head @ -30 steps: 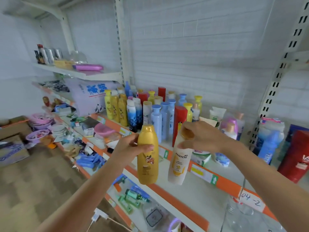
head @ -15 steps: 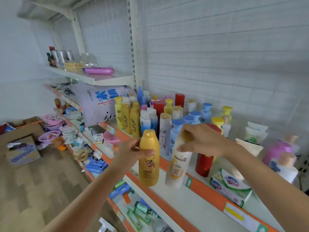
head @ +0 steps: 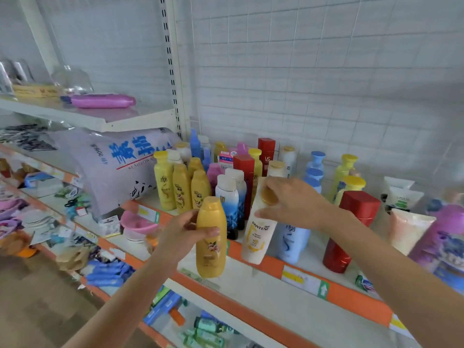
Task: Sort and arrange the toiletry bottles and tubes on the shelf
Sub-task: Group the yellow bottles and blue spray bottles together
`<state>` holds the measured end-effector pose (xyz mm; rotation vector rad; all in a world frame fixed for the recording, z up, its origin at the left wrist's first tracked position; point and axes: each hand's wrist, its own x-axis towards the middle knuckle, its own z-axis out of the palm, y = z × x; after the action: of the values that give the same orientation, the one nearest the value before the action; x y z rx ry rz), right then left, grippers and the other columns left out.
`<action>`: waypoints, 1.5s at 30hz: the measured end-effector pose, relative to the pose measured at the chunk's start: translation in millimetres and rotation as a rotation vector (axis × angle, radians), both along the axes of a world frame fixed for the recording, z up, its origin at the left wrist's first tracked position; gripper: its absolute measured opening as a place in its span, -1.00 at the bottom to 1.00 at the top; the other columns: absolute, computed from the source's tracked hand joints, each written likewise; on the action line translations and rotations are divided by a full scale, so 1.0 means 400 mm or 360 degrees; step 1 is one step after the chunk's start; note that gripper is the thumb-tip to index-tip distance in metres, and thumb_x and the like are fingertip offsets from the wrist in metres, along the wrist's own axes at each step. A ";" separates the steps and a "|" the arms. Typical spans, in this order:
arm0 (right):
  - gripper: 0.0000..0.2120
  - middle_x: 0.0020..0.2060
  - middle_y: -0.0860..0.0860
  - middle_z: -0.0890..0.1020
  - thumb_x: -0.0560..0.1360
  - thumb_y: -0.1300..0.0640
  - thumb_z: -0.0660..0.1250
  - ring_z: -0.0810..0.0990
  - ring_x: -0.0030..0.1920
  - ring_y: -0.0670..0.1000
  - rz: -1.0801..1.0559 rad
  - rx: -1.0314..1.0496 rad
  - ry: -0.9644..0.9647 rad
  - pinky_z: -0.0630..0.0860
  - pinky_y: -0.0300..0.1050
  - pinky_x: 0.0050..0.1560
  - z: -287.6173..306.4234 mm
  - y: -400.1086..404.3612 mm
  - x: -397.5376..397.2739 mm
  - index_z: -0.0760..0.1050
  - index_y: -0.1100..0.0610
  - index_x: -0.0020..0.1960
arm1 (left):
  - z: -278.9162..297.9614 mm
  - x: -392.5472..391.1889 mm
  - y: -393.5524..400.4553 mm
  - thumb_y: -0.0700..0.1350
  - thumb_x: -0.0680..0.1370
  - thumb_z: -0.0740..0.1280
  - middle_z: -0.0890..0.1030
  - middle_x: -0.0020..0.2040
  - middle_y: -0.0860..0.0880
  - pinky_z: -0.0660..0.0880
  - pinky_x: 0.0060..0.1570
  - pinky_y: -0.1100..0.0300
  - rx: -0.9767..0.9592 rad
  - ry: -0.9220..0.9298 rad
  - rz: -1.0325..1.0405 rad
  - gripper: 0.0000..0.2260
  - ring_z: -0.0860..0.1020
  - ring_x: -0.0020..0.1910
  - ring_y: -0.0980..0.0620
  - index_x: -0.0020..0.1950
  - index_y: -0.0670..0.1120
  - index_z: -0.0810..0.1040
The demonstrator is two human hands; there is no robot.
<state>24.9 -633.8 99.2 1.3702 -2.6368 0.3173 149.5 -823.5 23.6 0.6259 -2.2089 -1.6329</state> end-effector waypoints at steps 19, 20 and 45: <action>-0.72 -0.28 -0.12 0.44 0.39 -0.06 0.41 0.39 -0.26 -0.15 -0.0413 -0.0452 -0.0234 0.31 -0.28 -0.28 0.180 -0.049 -0.062 0.42 0.07 -0.04 | 0.116 -0.102 -0.106 -0.11 0.31 0.51 0.65 -0.04 -0.01 0.47 0.02 0.11 0.0095 0.0161 -0.0467 -0.72 0.58 0.01 0.01 -0.01 0.02 0.60; -0.71 -0.27 -0.10 0.45 0.39 -0.05 0.42 0.39 -0.27 -0.14 -0.0408 -0.0517 -0.0197 0.31 -0.29 -0.27 0.215 -0.045 -0.071 0.44 0.09 -0.02 | 0.140 -0.112 -0.107 -0.09 0.30 0.51 0.66 -0.04 0.01 0.47 0.05 0.09 0.0094 0.0197 -0.0467 -0.71 0.58 0.01 0.02 -0.01 0.03 0.60; -0.66 -0.10 0.02 0.49 0.40 -0.04 0.40 0.44 -0.07 0.05 -0.0547 0.0139 -0.0162 0.33 -0.14 -0.13 0.148 -0.113 -0.481 0.41 0.15 0.01 | 0.328 -0.368 -0.163 0.01 0.17 0.47 0.66 0.02 -0.04 0.50 0.16 -0.10 -0.0020 0.0567 -0.0358 -0.48 0.62 0.04 -0.04 0.12 -0.04 0.56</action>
<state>-167.5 -679.0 158.5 0.9168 -2.9351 0.2345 2.3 -888.8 155.0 0.0712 -2.0783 -1.6799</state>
